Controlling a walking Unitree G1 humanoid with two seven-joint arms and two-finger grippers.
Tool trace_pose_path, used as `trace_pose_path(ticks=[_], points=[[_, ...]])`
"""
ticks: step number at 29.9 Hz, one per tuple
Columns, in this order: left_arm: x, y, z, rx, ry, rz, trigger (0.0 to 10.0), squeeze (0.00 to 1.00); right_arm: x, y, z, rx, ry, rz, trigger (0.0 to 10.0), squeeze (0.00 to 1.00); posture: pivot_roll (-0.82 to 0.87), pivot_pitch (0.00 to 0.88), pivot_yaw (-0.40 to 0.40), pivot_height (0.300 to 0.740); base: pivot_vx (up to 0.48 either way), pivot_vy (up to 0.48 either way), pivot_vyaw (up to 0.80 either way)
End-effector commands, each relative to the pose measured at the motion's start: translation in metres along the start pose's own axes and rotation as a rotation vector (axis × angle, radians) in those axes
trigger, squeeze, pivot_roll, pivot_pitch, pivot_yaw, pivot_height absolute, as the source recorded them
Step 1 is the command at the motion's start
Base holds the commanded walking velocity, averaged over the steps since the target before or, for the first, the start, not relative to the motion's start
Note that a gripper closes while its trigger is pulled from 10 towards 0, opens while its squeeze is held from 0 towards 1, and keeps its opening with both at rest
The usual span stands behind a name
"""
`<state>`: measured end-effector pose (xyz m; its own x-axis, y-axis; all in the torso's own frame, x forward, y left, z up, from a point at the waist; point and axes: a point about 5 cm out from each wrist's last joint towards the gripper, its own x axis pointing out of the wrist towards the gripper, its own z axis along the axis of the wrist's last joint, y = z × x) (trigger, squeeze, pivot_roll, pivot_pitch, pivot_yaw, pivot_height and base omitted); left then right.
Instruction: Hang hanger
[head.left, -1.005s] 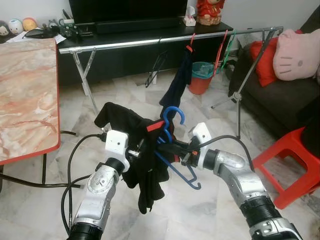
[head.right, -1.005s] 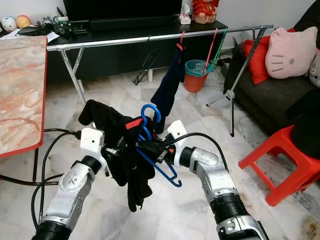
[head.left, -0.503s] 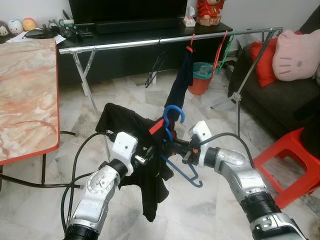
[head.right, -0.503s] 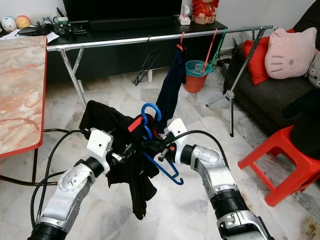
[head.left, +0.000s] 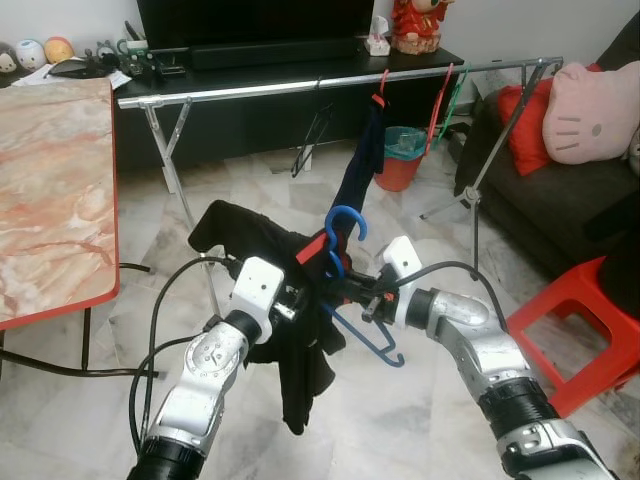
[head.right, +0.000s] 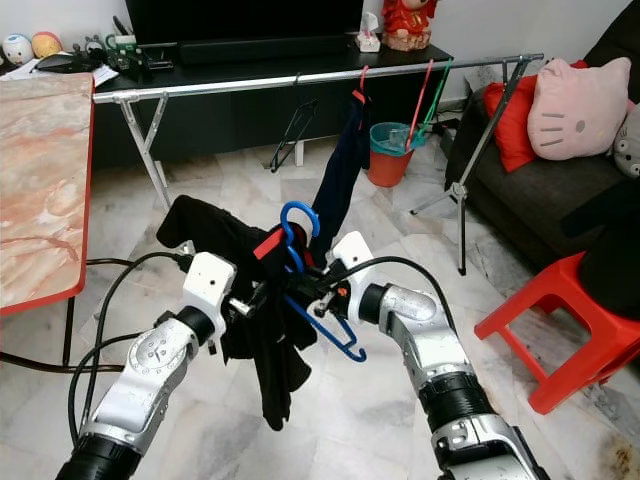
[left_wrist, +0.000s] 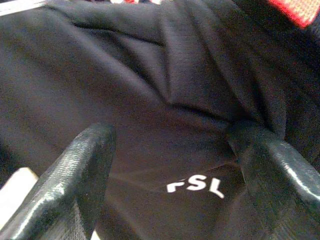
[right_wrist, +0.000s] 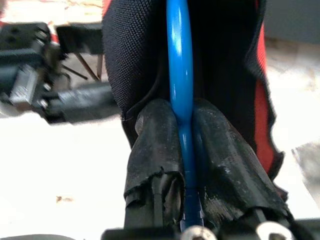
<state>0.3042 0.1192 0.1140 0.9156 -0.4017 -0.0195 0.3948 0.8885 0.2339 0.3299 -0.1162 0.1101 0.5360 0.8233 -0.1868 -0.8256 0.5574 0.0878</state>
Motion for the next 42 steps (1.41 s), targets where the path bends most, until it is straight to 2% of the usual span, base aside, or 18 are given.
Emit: trace_pose_path(ticks=[1,7,10,16,22,28,37,38,42], points=[[-0.001,0.001,-0.003,0.006,0.019,-0.003,10.0,0.0,0.0,-0.007,0.014,-0.039,-0.041,-0.028,10.0,0.0,0.03,0.0,-0.091,0.74,0.0,0.0,0.0],[-0.001,0.007,-0.001,0.017,0.013,0.002,10.0,0.0,-0.003,-0.017,0.015,-0.047,-0.037,-0.105,10.0,0.0,0.03,0.0,-0.092,0.74,0.0,0.0,0.0],[-0.003,0.007,0.0,0.0,-0.003,-0.03,10.0,0.0,-0.005,-0.024,0.016,-0.047,-0.036,-0.165,10.0,0.0,0.03,0.0,-0.092,0.74,0.0,0.0,0.0],[-0.009,-0.007,0.007,-0.053,-0.049,-0.205,10.0,0.0,-0.003,-0.029,0.017,-0.041,-0.031,-0.205,10.0,0.0,0.03,0.0,-0.092,0.74,0.0,0.0,0.0],[-0.006,-0.018,0.005,-0.069,-0.028,-0.255,10.0,0.0,0.003,-0.023,0.017,-0.04,-0.037,-0.163,10.0,0.0,0.03,0.0,-0.091,0.74,0.0,0.0,0.0],[-0.002,-0.023,0.007,-0.054,-0.032,-0.249,10.0,0.0,0.005,-0.018,0.017,-0.047,-0.043,-0.117,10.0,0.0,0.03,0.0,-0.091,0.74,0.0,0.0,0.0],[0.011,-0.022,0.014,-0.032,-0.056,-0.098,10.0,0.0,0.008,-0.01,0.02,-0.057,-0.06,-0.058,10.0,0.0,0.03,0.0,-0.091,0.74,0.0,0.0,0.0],[0.012,-0.022,0.015,-0.048,-0.055,-0.096,10.0,1.0,0.008,-0.01,0.02,-0.058,-0.061,-0.056,10.0,0.0,0.03,0.0,-0.091,0.74,0.0,0.0,0.0],[0.014,-0.022,0.014,-0.051,-0.049,-0.083,10.0,1.0,0.008,-0.01,0.021,-0.06,-0.064,-0.049,10.0,0.0,0.03,0.0,-0.091,0.74,0.0,0.0,0.0]])
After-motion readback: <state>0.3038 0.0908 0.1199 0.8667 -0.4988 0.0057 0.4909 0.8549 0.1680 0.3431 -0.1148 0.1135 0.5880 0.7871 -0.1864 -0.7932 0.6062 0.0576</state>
